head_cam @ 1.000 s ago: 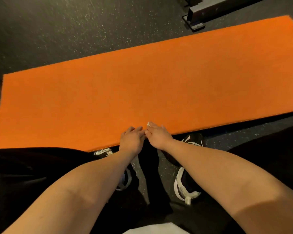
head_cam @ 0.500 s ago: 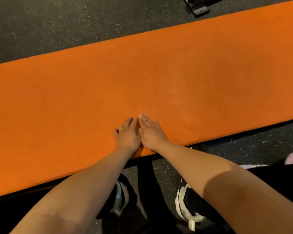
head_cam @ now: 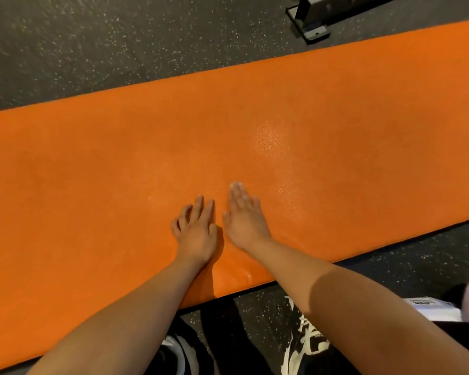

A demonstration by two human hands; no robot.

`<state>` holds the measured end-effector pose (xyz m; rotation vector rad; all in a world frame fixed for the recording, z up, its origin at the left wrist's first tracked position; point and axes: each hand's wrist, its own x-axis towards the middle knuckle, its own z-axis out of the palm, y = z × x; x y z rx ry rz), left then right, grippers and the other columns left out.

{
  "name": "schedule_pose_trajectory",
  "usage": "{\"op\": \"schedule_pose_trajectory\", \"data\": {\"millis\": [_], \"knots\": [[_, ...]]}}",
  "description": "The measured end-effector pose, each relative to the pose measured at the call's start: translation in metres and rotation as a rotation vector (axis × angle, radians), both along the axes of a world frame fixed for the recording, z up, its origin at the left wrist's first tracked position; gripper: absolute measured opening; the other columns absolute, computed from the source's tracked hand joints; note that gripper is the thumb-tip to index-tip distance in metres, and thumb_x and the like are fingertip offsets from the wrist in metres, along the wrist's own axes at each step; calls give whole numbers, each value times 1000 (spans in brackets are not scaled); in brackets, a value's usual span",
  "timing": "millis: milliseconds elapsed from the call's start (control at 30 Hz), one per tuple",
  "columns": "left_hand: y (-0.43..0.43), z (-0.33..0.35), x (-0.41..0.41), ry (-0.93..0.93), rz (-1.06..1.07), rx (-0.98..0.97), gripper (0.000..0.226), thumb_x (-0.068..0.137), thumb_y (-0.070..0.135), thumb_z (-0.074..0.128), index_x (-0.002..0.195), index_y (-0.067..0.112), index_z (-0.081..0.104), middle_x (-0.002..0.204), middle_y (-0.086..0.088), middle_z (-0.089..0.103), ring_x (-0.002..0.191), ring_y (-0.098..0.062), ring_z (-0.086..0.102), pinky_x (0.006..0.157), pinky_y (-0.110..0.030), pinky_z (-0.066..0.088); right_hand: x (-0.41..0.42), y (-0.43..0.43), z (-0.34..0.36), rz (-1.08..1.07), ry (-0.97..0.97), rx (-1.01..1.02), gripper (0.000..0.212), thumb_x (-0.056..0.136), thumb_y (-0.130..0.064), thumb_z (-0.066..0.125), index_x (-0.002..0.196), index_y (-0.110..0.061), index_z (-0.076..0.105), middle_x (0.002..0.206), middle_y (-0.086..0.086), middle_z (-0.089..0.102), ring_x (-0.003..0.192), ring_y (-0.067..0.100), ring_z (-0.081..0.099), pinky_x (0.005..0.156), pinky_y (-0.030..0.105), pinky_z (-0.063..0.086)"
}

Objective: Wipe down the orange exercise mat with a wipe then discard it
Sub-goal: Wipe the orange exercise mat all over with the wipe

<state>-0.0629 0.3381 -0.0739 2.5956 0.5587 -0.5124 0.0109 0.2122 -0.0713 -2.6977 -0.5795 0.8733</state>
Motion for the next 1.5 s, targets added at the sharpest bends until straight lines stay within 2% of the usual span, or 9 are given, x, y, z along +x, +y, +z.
{"op": "schedule_pose_trajectory", "data": {"millis": [167, 233, 400, 567, 700, 933, 1133, 1333, 1500], "knots": [[2, -2, -4, -78, 66, -97, 71, 91, 27, 31, 160, 28, 17, 167, 12, 9, 149, -18, 9, 117, -41, 4, -6, -1, -8, 339, -23, 84, 58, 110, -32, 20, 163, -22, -3, 168, -10, -14, 153, 6, -17, 125, 45, -9], [2, -3, -4, -60, 47, -80, 67, 97, 22, 38, 160, 28, 16, 167, 12, 7, 149, -18, 7, 118, -42, 3, 7, -11, -8, 296, -85, 42, 57, 110, -35, 18, 163, -26, 0, 169, -12, -11, 154, 7, -16, 124, 49, -10], [0, 2, 0, 8, 34, -35, 66, 98, 29, 33, 160, 32, 11, 168, 12, 2, 149, -19, 4, 117, -44, 5, 35, -16, -1, -222, -53, -47, 61, 109, -36, 22, 162, -21, -6, 167, -5, -23, 152, 11, -22, 124, 48, -10], [8, 2, 11, 53, 8, -24, 63, 103, 42, 29, 160, 37, 1, 167, 15, -10, 142, -22, 11, 111, -45, 11, 9, 26, 0, 95, 26, 88, 68, 108, -29, 37, 163, -18, -1, 168, -5, -17, 154, 12, -19, 126, 47, -2], [26, 4, 25, -9, 41, -24, 63, 102, 33, 37, 159, 39, 11, 168, 13, 1, 137, -26, 23, 107, -46, 19, 25, 10, -7, 278, -44, 72, 60, 110, -36, 24, 163, -24, 0, 168, -11, -14, 154, 8, -15, 125, 51, -8], [25, -8, 51, 75, 42, 36, 60, 104, 44, 28, 159, 40, 5, 167, 12, -10, 151, -24, -1, 115, -54, 7, 61, 22, -2, -119, -38, -10, 62, 110, -38, 23, 162, -16, -3, 168, -3, -19, 153, 14, -22, 125, 48, -9], [24, -13, 44, 21, 60, 17, 59, 105, 45, 23, 159, 43, -1, 166, 16, -15, 151, -19, -6, 117, -49, 1, 52, 31, -8, 256, -17, 117, 57, 111, -34, 21, 163, -21, 3, 169, -10, -13, 153, 6, -18, 126, 46, -5], [23, -14, 45, 31, 69, 6, 60, 103, 45, 23, 158, 43, 0, 166, 15, -14, 150, -19, -7, 118, -51, 0, 76, 13, -9, -155, -91, -32, 61, 109, -36, 22, 162, -18, -3, 168, -4, -18, 153, 13, -20, 124, 47, -9], [29, -14, 40, -50, 88, -78, 56, 103, 48, 14, 159, 43, 7, 165, 20, -10, 150, -14, -5, 118, -47, -1, 40, 47, -1, 157, 21, 120, 61, 110, -29, 25, 163, -18, -3, 169, -5, -15, 153, 10, -19, 127, 46, -3]]}}
